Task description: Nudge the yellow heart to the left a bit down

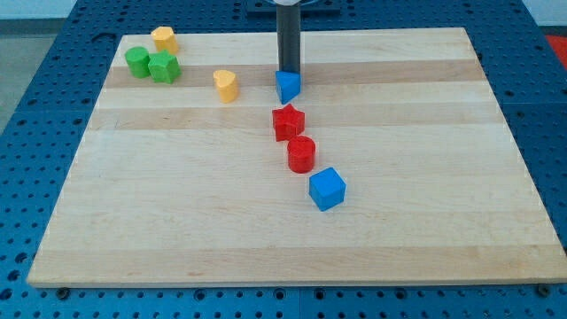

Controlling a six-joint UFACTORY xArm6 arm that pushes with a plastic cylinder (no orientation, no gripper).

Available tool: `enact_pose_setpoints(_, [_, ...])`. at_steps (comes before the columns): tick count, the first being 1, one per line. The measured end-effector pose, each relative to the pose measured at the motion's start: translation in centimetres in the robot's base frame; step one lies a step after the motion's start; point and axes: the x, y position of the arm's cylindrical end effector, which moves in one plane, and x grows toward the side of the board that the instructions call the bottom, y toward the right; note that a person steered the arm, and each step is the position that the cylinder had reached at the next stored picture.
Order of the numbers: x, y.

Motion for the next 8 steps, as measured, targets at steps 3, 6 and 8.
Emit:
enact_pose_setpoints(3, [-0.3, -0.4])
enact_pose_setpoints(6, [-0.3, -4.8])
enact_pose_setpoints(8, [-0.3, -7.9])
